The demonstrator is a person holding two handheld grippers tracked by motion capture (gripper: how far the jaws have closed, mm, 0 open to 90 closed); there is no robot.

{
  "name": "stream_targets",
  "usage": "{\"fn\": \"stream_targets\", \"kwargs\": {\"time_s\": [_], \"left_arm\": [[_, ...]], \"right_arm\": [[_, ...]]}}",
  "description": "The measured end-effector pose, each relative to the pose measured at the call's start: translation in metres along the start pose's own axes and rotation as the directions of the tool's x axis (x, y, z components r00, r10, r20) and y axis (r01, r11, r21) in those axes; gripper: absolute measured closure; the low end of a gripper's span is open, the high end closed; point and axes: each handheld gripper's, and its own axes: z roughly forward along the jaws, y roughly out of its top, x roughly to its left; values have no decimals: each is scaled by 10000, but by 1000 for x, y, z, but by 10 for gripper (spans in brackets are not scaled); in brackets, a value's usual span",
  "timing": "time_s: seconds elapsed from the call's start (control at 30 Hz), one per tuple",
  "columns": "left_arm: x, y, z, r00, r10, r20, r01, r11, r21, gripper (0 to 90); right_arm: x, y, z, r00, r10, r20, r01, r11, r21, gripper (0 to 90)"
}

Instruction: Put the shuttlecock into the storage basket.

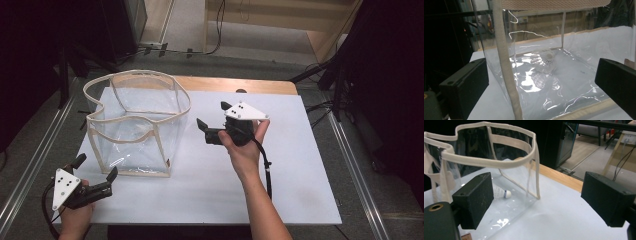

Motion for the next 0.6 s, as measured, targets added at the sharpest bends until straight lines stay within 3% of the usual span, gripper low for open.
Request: {"fn": "stream_targets", "kwargs": {"time_s": [0.6], "left_arm": [[0, 0, 0, 10000, 10, -1, -10, 10000, -2, 0]], "right_arm": [[-13, -27, -10, 9995, 202, 262, -206, 9997, 163, 91]]}}
